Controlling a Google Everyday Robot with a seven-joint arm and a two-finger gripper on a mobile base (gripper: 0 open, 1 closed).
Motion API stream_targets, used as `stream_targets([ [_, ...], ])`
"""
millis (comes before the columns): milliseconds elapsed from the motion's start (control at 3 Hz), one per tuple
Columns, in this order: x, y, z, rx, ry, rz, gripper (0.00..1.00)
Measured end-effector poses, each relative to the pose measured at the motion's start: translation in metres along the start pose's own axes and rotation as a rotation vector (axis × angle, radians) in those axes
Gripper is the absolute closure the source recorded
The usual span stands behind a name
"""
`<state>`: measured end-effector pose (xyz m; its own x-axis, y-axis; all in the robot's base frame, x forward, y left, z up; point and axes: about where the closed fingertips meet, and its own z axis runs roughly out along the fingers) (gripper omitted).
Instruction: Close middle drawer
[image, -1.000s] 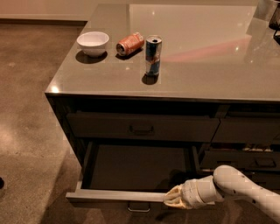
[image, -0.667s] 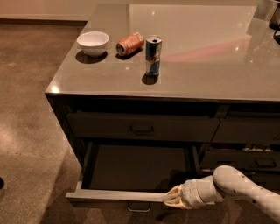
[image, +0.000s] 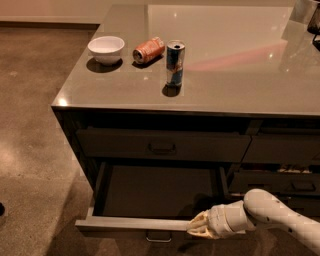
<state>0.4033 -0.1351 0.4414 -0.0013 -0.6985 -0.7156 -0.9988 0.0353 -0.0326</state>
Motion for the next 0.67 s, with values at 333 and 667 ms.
stream_targets([
  [333,0.0,0.0,0.0,0.0,0.0,0.0,0.14],
  [667,-0.0008,0.0,-0.0007,0.0,0.0,0.0,0.0],
])
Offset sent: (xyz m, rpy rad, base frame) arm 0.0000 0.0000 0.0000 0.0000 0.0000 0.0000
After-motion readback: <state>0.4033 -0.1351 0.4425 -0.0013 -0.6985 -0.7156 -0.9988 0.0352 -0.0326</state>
